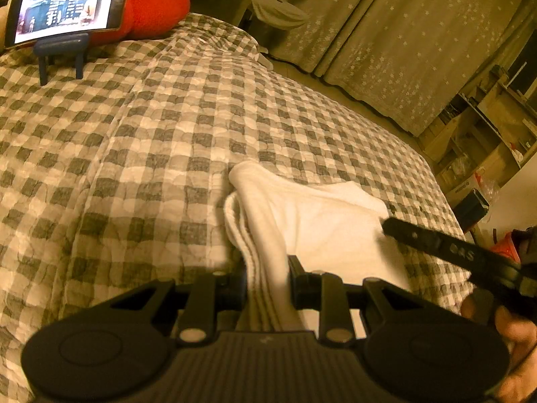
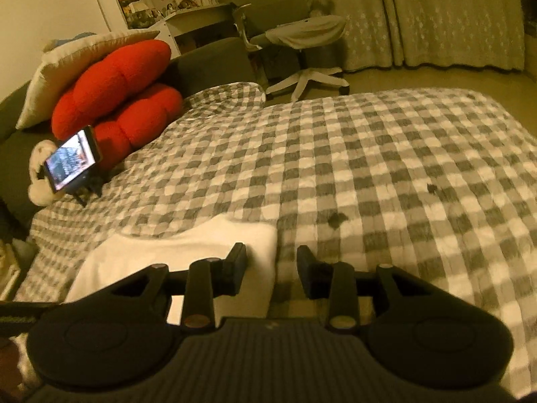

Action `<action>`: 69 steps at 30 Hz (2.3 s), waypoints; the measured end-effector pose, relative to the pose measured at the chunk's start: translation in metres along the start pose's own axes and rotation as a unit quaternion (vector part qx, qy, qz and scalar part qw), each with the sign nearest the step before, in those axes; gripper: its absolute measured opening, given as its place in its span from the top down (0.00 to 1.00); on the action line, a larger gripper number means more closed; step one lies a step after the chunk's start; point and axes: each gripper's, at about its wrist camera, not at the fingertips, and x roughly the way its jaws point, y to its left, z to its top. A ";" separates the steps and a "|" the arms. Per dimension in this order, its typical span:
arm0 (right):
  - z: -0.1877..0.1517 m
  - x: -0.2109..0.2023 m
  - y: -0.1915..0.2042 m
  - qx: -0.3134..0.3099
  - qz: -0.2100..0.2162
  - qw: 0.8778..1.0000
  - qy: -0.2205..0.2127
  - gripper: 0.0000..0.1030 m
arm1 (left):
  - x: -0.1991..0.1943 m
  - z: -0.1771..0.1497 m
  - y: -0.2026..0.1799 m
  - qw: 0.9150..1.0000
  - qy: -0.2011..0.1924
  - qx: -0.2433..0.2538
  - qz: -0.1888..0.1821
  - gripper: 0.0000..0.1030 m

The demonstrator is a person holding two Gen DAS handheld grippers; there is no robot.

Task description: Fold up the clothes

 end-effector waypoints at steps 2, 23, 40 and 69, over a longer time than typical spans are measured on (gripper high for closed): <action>-0.003 -0.005 0.002 -0.002 0.008 1.000 0.003 0.63 | 0.000 0.000 0.000 1.000 0.000 0.000 0.000 0.75; -0.025 -0.019 -0.001 0.013 0.103 0.992 0.073 0.61 | 0.000 0.002 0.003 1.000 0.001 -0.004 -0.003 0.75; -0.022 -0.014 -0.019 0.073 0.122 0.988 0.066 0.72 | 0.000 0.002 0.001 1.000 -0.001 0.000 0.000 0.75; -0.028 -0.012 0.005 0.007 0.090 0.995 0.030 0.78 | 0.001 0.000 -0.006 1.000 -0.007 0.012 0.010 0.76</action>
